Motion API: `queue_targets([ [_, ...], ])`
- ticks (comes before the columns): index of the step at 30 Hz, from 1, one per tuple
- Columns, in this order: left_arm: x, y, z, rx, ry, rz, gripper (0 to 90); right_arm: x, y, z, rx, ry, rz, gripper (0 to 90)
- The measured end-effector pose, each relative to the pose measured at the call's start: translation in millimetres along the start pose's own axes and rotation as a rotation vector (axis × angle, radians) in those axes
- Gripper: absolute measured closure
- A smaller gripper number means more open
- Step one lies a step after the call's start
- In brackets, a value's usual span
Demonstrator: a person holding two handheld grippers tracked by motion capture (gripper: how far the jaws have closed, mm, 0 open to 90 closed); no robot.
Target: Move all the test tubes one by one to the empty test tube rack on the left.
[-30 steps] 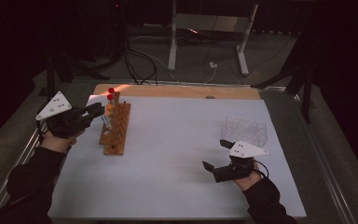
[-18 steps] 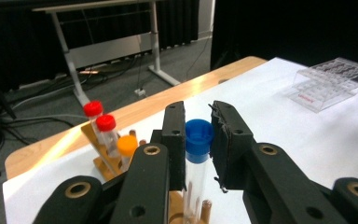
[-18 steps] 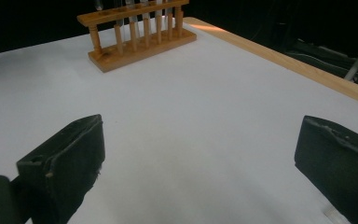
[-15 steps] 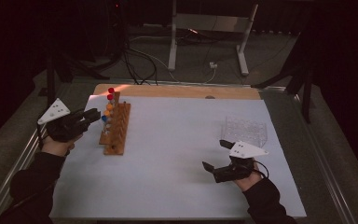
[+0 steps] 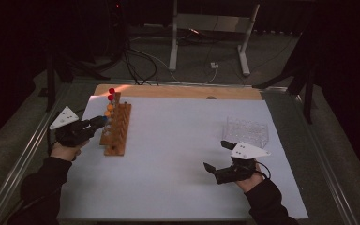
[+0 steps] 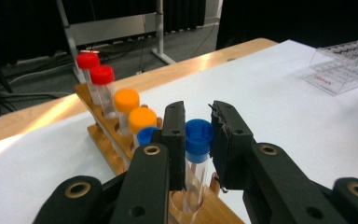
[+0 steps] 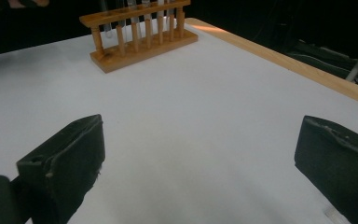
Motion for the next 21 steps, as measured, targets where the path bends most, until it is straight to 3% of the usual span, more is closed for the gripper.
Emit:
queue_targets([
  [8, 13.1, -1.1, -4.6, -0.007, 0.008, 0.014, 77.2, -0.1, -0.3, 0.9, 0.000, 0.000, -0.001, 1.8],
  [21, 21.8, -2.0, -9.3, -0.026, -0.006, -0.002, 77.0, -0.4, -0.6, 1.5, -0.006, 0.003, 0.000, 1.8],
])
Point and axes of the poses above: each handheld gripper's, and its own axes: z roughly backward along the jaws, x roughly out of its underside, y roughly to its right, the point moved 8 cm from there along -z, roughly forward along the jaws, and after that the axes turned 1 degree about y, right-handed, at the moved point
